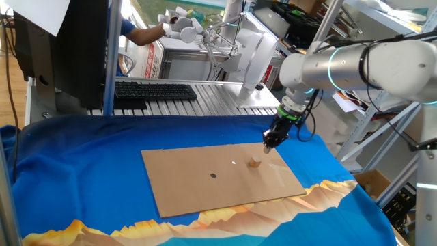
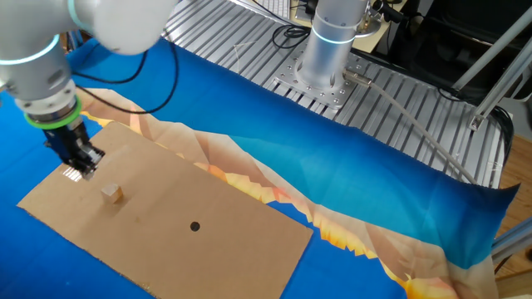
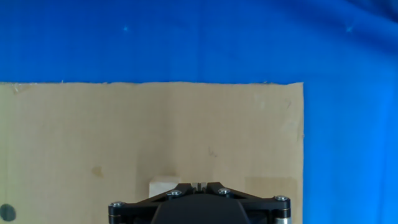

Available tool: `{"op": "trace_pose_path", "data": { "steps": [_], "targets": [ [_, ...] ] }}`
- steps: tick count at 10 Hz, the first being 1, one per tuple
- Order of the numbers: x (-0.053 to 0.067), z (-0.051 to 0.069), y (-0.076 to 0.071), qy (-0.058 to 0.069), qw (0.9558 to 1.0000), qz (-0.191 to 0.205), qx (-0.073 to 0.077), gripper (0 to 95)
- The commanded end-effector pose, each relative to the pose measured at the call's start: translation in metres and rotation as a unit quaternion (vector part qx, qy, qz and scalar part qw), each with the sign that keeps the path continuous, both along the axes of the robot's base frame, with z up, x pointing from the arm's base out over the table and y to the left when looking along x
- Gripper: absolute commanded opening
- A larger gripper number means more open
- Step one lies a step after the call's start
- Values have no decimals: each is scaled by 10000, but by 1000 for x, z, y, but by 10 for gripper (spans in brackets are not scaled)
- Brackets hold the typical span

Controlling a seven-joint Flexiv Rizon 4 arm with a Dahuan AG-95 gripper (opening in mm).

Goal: Use the gripper to push the small block from left to right

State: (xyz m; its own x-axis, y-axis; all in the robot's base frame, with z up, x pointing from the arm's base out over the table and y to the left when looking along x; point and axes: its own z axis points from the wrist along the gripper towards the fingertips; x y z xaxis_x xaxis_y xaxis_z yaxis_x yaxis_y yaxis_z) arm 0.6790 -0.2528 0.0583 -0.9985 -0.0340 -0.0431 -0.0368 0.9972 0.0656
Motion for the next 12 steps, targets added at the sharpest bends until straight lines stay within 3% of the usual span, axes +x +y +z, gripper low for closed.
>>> {"op": "trace_pose_path", "data": {
  "steps": [1, 2, 8, 12],
  "targets": [
    [1, -1, 1, -9, 10000, -31, 56, 0],
    [1, -3, 1, -64, 9999, -52, 66, 0],
    [4, -14, 5, -124, 9998, -131, 80, 0],
    [1, -29, 10, -180, 9996, -195, 112, 0]
  ]
}}
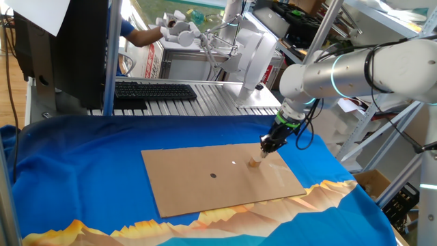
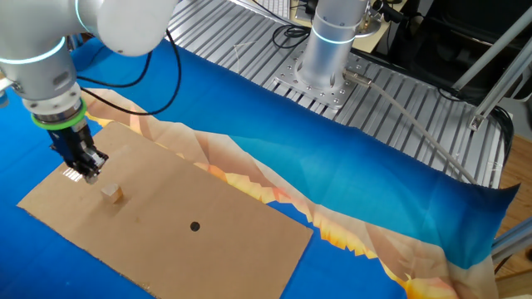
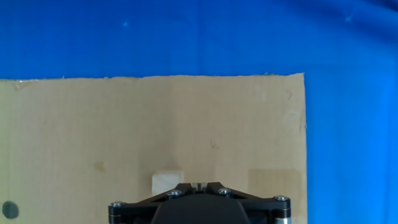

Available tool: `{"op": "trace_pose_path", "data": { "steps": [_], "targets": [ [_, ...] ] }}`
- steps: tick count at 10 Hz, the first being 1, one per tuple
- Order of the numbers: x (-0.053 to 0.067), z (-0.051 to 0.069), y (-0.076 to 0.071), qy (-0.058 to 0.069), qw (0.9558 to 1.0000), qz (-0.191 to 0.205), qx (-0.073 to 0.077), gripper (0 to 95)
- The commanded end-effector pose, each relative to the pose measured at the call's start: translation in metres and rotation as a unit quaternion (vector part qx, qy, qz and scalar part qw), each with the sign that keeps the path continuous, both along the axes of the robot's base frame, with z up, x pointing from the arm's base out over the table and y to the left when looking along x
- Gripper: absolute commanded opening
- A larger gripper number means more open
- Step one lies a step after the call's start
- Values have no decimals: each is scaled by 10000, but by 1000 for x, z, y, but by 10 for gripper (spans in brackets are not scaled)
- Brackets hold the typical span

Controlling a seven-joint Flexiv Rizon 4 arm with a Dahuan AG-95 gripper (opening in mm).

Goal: Use the gripper to push the small block from left to right

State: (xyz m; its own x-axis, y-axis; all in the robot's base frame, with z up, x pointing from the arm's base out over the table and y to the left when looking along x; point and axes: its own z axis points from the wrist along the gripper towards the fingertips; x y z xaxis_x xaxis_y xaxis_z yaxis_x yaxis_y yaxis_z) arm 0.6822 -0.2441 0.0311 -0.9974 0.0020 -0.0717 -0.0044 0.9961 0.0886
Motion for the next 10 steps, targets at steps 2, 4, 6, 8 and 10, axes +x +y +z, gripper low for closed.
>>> {"op": "trace_pose_path", "data": {
  "steps": [2, 4, 6, 8, 10],
  "targets": [
    [-6, -8, 2, -67, 10000, -60, 10, 0],
    [-6, -10, 3, -74, 9999, -82, 10, 0],
    [-6, -11, 3, -70, 9999, -85, 4, 0],
    [-6, -12, 3, -75, 9999, -103, 26, 0],
    [-5, -15, 4, -70, 9998, -151, 64, 0]
  ]
}}
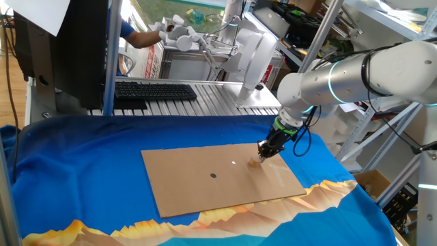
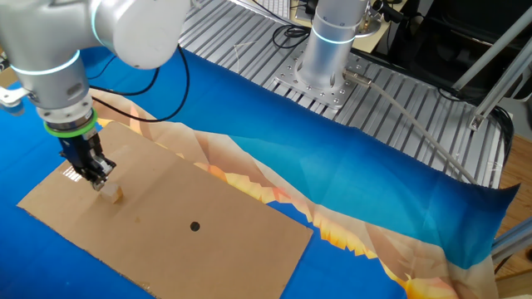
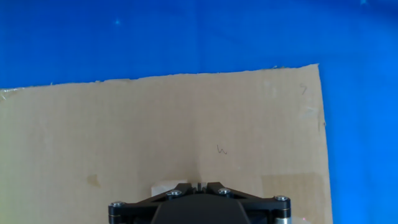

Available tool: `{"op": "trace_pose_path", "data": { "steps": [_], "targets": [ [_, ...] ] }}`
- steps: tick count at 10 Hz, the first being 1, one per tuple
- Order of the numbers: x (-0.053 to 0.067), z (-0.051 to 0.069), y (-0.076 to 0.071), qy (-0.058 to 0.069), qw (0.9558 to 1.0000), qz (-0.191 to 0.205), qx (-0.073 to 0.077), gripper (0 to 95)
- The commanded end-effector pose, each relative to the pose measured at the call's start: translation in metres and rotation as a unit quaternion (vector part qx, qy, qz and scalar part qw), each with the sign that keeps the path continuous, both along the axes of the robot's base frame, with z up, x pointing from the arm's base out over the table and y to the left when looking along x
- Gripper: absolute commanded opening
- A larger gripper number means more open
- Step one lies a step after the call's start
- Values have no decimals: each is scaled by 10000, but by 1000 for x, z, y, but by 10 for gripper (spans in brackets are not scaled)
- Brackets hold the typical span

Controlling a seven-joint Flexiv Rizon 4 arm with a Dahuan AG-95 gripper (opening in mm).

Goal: Use the gripper to push the small block from left to right

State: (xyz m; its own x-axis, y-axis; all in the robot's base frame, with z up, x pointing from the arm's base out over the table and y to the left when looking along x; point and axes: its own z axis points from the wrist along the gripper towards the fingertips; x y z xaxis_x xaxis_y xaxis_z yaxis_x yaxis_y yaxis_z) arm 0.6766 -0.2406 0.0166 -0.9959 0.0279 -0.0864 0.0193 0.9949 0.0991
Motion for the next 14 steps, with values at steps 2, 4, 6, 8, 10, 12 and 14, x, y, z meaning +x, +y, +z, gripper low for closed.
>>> {"op": "trace_pose_path", "data": {
  "steps": [2, 4, 6, 8, 10, 12, 14],
  "targets": [
    [0, -1, 1, 2, 10000, -57, 32, 0],
    [-1, 0, 4, 2, 9999, -95, 40, 0],
    [-2, 3, 12, 1, 9999, -157, 35, 0],
    [-3, -1, 17, -8, 9999, -158, 38, 0],
    [-4, -5, 22, -52, 9998, -184, 48, 0],
    [-4, -4, 26, -37, 9998, -184, 58, 0],
    [-3, -1, 33, -19, 9998, -212, 30, 0]
  ]
}}
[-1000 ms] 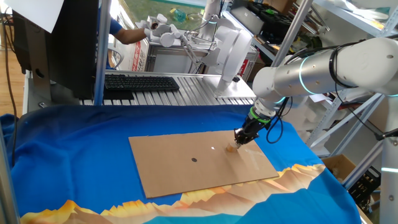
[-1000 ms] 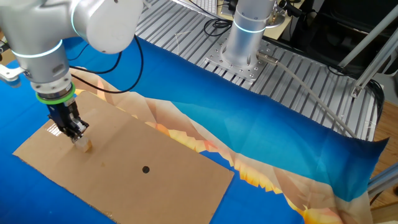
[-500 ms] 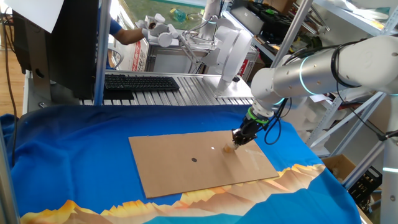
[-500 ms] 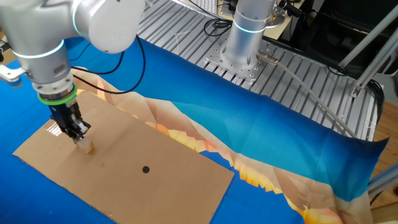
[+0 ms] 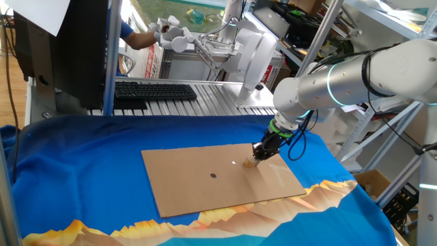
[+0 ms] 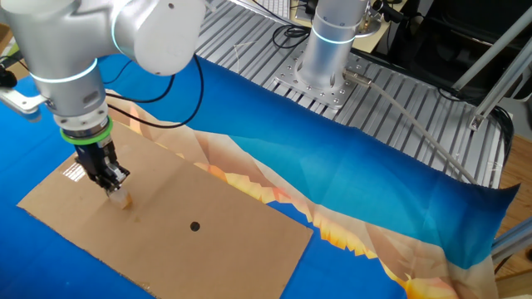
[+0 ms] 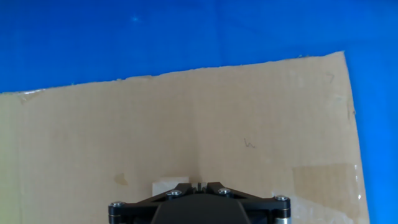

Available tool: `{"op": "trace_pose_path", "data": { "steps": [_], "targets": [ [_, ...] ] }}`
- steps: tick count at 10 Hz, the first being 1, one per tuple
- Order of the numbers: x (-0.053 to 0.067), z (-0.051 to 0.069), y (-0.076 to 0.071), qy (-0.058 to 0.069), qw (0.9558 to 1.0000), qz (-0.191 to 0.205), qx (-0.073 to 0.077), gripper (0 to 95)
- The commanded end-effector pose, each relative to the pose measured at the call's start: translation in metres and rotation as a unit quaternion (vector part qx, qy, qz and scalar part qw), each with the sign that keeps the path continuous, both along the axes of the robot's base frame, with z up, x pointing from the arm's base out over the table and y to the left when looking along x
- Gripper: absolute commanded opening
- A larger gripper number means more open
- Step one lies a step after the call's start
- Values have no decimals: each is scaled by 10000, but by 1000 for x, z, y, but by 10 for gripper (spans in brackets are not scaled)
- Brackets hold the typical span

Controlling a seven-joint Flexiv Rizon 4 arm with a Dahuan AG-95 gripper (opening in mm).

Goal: Use the gripper to push the small block from left to right

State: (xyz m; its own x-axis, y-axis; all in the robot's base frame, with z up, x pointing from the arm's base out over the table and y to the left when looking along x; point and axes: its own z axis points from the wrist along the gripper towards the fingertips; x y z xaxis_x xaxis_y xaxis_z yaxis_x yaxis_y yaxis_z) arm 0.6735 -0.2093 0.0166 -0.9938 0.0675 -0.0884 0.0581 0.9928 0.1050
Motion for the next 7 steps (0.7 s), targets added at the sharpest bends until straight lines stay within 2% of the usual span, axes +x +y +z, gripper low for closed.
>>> {"op": "trace_pose_path", "data": {
  "steps": [1, 5, 7],
  "targets": [
    [0, -2, 4, -22, 10000, -34, 15, 0],
    [-2, -7, 12, -49, 9999, -103, 13, 0],
    [1, 4, 23, 25, 9998, -206, -39, 0]
  ]
}}
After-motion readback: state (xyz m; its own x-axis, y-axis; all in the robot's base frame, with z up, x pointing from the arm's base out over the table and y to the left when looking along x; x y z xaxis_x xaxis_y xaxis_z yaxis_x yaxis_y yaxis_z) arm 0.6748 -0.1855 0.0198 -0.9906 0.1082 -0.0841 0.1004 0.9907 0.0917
